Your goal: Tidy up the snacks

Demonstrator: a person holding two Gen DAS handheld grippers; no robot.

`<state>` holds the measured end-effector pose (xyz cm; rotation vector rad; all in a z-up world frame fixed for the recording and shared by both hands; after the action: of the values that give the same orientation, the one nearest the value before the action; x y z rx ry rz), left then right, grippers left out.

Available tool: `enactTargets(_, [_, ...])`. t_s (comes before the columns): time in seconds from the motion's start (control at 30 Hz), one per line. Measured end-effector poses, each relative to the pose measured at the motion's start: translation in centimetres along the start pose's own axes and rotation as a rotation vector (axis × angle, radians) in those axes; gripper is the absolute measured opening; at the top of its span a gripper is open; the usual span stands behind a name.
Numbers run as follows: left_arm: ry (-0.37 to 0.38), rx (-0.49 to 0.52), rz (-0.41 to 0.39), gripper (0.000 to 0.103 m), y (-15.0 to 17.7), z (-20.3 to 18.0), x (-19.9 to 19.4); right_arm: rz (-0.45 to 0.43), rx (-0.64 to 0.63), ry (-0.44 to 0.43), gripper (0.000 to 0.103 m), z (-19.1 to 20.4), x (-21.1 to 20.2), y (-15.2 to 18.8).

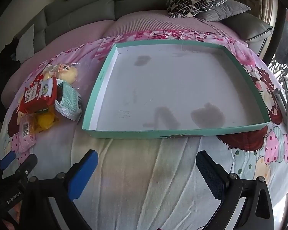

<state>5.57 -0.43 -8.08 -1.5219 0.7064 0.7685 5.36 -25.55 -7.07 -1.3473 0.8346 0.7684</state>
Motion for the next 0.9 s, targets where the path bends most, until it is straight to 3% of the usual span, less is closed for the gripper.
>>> enactTargets(0.9, [-0.006,-0.003,0.009,0.103,0.21,0.39,0.33,-0.007,0.005,0.005,0.103,0.02,-0.13,0.11])
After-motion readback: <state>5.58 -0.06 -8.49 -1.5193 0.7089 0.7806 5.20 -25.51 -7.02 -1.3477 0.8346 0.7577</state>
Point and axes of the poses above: each gripper's, at about its wrist camera, not at the fingertips, and x roughly the way its jaws point, z to its left, y to its underside, the point moved 10 cm from there along x, roughly the way its jaws point, and after that the axes turned 5 degrees about -x, right-handed, at the moved point
